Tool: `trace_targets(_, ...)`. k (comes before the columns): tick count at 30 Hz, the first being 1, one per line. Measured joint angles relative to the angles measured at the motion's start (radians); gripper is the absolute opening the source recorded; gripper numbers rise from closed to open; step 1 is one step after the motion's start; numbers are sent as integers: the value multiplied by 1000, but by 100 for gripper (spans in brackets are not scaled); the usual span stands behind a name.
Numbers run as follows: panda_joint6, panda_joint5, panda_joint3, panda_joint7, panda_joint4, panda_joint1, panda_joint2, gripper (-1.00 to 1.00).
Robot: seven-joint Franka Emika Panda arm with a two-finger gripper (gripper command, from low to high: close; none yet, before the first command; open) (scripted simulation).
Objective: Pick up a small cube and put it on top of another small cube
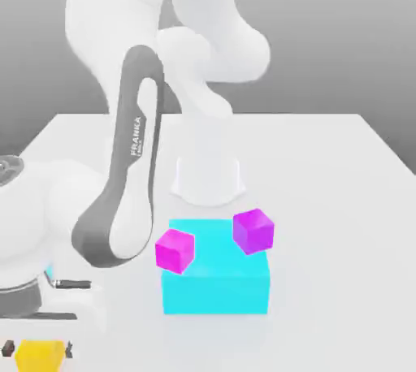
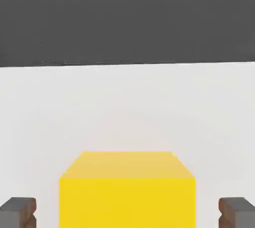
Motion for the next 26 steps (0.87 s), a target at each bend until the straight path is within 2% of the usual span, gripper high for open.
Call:
trace_targets(4, -4, -3, -2, 1, -1, 2, -4, -100)
trace_targets(8, -95, -77, -72, 52, -36, 52, -131, -100)
trace_targets(18, -122, -257, -243, -174, -291, -63, -435, -100)
trace_targets(23, 4, -97, -156, -317, -297, -140, -299, -100)
trace_targets(24, 20, -76, -140, -333, -296, -152, -279, 100)
trace_targets(26, 20, -76, -140, -333, -296, -152, -279, 100)
